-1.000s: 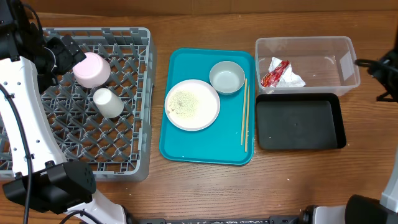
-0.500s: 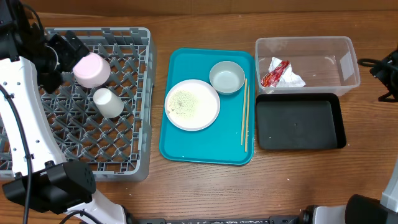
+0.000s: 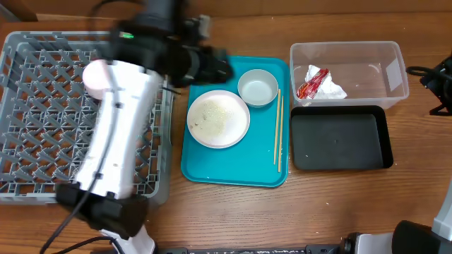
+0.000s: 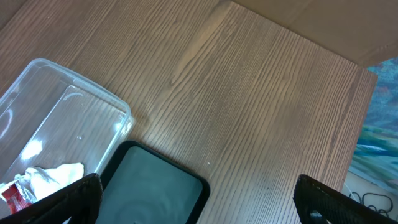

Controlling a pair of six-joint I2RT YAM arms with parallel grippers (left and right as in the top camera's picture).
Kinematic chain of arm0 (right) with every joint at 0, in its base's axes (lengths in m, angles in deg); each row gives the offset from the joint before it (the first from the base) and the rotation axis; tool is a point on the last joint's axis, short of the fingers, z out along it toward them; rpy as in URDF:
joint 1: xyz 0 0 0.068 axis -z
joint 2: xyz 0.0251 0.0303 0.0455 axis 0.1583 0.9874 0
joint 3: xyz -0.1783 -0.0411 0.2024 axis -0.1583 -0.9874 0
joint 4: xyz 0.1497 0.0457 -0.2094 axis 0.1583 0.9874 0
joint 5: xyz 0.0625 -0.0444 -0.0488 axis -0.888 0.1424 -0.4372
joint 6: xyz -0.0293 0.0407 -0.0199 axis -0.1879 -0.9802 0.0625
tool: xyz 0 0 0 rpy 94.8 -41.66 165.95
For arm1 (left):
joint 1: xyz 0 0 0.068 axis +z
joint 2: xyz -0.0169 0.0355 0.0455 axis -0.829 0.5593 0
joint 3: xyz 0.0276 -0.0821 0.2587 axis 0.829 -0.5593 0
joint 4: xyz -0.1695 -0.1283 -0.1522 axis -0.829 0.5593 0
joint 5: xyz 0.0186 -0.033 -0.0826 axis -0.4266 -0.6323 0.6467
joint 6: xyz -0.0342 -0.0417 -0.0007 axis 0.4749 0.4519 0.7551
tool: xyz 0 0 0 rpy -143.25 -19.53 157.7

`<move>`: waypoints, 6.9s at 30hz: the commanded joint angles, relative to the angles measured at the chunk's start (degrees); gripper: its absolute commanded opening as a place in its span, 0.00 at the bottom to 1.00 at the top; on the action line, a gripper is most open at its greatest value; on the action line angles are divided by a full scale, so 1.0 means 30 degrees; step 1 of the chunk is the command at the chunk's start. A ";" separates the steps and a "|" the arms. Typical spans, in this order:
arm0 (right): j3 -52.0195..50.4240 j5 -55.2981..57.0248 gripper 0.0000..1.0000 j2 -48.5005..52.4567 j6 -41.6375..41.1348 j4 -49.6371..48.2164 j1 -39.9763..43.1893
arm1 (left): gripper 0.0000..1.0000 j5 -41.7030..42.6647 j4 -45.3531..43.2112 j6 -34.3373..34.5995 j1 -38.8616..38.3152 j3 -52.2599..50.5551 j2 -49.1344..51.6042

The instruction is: Sort waste into correct bins and load items into the dishwasher

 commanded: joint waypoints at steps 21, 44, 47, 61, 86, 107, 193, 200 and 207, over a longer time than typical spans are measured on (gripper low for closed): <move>0.0029 0.0095 1.00 -0.0095 -0.0007 -0.0087 0.0029 | 0.82 -0.4189 -0.6623 -0.8495 -0.5246 -0.0066 0.9034; 0.0022 0.0095 1.00 -0.0095 -0.0007 -0.0087 0.0029 | 0.63 -0.4670 -0.6601 -1.0746 -0.4867 -0.1013 0.9194; 0.0029 0.0095 1.00 -0.0095 -0.0007 -0.0080 0.0029 | 0.63 -0.4634 -0.6776 -1.0746 -0.4867 -0.1719 0.9194; 0.0029 0.0095 1.00 -0.0095 -0.0007 -0.0087 0.0029 | 0.27 -0.5865 -0.8327 -1.0724 -0.4845 -0.2834 0.9194; 0.0029 0.0095 1.00 -0.0095 -0.0007 -0.0080 0.0029 | 0.04 -0.2754 -0.7359 -0.3439 -0.1290 0.1778 0.5603; 0.0029 0.0095 1.00 -0.0095 -0.0007 -0.0087 0.0029 | 0.04 1.7158 -0.5428 0.0117 1.1948 0.1020 0.2543; 0.0029 0.0095 1.00 -0.0095 -0.0007 -0.0087 0.0029 | 0.04 1.5963 -0.0947 -0.3475 1.7223 0.0219 0.3920; 0.0029 0.0095 1.00 -0.0095 -0.0007 -0.0087 0.0029 | 0.04 1.6691 -0.1035 -0.4342 1.8710 -0.1836 0.3934; 0.0029 0.0095 1.00 -0.0095 -0.0007 -0.0080 0.0029 | 0.04 1.6801 -0.2178 -0.5020 2.0021 -0.3810 0.3934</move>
